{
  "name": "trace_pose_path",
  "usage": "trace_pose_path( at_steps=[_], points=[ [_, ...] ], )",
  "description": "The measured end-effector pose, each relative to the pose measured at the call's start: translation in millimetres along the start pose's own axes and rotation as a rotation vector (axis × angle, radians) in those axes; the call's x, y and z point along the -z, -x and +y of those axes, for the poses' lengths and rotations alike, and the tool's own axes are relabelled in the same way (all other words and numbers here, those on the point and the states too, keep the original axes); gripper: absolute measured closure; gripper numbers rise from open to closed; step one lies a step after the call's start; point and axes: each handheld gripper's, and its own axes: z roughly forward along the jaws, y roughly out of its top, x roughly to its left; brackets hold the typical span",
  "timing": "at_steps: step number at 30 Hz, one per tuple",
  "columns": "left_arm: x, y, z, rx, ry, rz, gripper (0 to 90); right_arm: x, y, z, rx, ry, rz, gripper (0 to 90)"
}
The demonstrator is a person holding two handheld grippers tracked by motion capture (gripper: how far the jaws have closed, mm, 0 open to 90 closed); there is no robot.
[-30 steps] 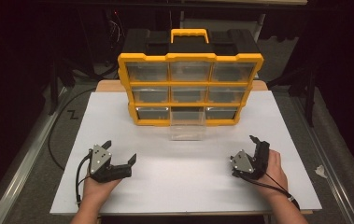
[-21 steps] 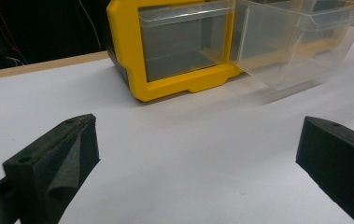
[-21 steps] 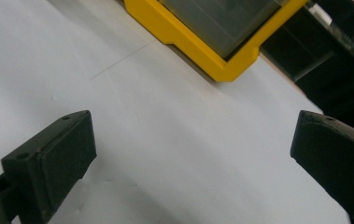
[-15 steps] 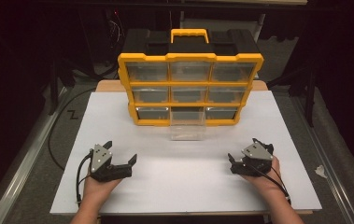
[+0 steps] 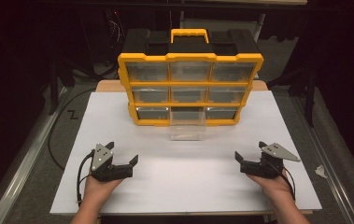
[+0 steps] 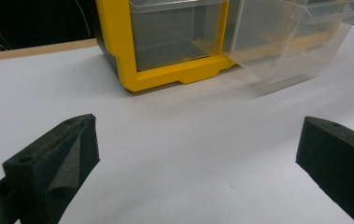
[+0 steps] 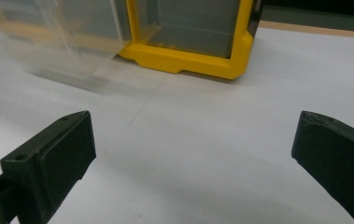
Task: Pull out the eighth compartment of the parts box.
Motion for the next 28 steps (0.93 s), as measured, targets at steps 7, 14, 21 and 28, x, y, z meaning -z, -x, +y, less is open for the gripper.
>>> trace_pose_path(
  at_steps=[7, 14, 21, 28],
  points=[
    [-0.3, -1.9, 0.2, 0.025, -0.028, 0.019, 0.3, 12.0, 9.2, -6.9, -0.116, 0.069, 0.046, 0.8],
    [0.1, -0.3, 0.6, 0.026, -0.041, 0.039, 0.3, 5.0, 1.9, -4.7, 0.007, 0.061, 0.035, 0.8],
    [1.3, -0.2, 0.9, 0.022, -0.048, 0.050, 0.3, 6.8, -0.7, -6.4, 0.043, 0.049, 0.033, 0.8],
    [1.5, 1.0, 1.3, 0.012, -0.049, 0.040, 0.3, 10.0, -2.0, -6.0, 0.052, 0.059, 0.014, 0.8]
  ],
)
